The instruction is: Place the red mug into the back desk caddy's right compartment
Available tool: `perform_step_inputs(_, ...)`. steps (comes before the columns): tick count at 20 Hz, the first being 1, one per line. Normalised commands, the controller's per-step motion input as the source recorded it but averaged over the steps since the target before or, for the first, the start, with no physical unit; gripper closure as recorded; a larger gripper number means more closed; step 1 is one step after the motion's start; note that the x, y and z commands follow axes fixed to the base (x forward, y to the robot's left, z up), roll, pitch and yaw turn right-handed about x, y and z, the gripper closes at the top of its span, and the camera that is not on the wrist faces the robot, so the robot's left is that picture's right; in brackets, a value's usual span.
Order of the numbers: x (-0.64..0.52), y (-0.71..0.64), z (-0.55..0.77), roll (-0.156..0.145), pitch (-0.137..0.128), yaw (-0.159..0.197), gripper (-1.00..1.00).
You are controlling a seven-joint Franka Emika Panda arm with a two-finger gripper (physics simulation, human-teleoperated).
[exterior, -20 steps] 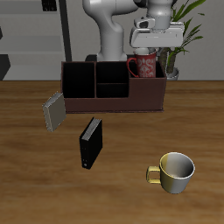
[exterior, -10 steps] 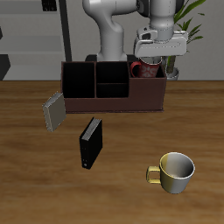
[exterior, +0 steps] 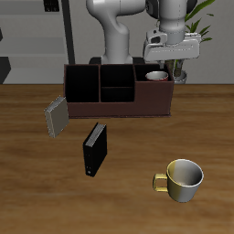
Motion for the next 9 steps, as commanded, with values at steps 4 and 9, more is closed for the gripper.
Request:
perform_step_inputs(4, -0.07, -0.21, 0.37, -0.008, -0.101, -0.056, -1.0)
perform_step_inputs(9, 0.12, -0.62, 0.36, -0.133, -0.051, -0.113, -1.0)
